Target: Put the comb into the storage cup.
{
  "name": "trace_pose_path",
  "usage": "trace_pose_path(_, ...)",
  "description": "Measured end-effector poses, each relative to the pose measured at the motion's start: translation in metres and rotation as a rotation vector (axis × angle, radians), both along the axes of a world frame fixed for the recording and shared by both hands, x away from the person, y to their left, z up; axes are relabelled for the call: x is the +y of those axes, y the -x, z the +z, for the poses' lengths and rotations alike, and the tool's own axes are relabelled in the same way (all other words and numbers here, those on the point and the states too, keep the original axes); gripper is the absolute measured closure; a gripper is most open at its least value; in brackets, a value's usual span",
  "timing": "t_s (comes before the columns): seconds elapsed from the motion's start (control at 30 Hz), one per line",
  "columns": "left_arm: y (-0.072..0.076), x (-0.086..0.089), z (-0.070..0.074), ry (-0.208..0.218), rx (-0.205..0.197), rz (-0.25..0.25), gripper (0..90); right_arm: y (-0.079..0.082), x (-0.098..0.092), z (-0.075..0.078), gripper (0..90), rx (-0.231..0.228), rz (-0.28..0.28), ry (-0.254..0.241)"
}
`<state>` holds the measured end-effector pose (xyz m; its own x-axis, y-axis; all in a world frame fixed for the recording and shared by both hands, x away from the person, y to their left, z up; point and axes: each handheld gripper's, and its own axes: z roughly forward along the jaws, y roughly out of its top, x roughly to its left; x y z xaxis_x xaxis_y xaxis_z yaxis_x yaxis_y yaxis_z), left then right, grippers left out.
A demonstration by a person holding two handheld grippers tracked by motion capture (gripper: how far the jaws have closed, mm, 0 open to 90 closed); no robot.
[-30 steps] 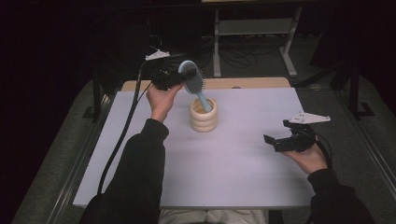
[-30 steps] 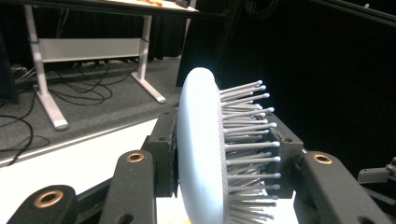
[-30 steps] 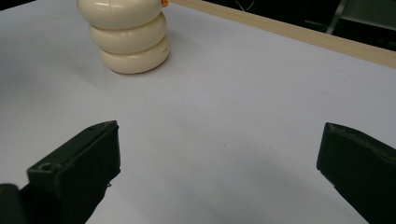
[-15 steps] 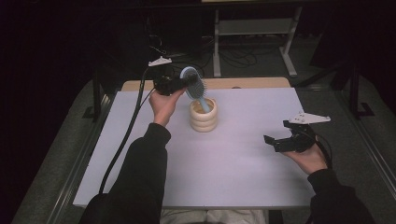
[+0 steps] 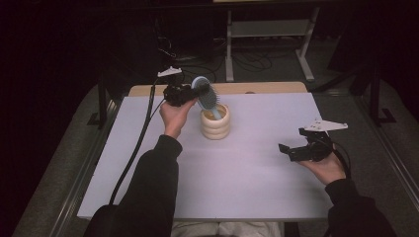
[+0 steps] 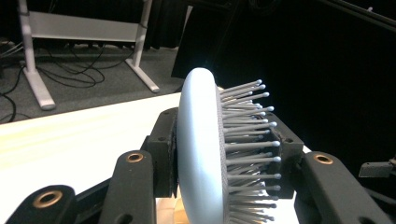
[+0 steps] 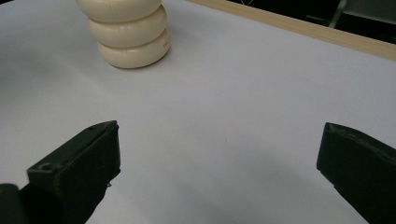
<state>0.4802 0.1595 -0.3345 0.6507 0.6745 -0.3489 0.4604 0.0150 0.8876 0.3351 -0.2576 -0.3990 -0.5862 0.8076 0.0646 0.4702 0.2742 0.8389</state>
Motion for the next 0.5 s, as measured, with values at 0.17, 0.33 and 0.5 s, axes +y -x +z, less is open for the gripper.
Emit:
trace_pose_path(0.17,0.0012,0.0043,-0.0089,0.030,0.003,0.038,54.3,-0.0006,0.0005,-0.0010,0.0,0.003,0.002,0.003)
trace_pose_path(0.33,0.0030,0.0074,-0.0112,0.036,-0.001,0.053,50.5,-0.0008,0.0013,-0.0016,0.0,0.007,0.004,0.008)
trace_pose_path(0.5,0.0069,0.0092,-0.0076,0.023,-0.028,0.096,37.1,-0.0006,0.0021,-0.0019,0.0,0.009,0.005,0.010)
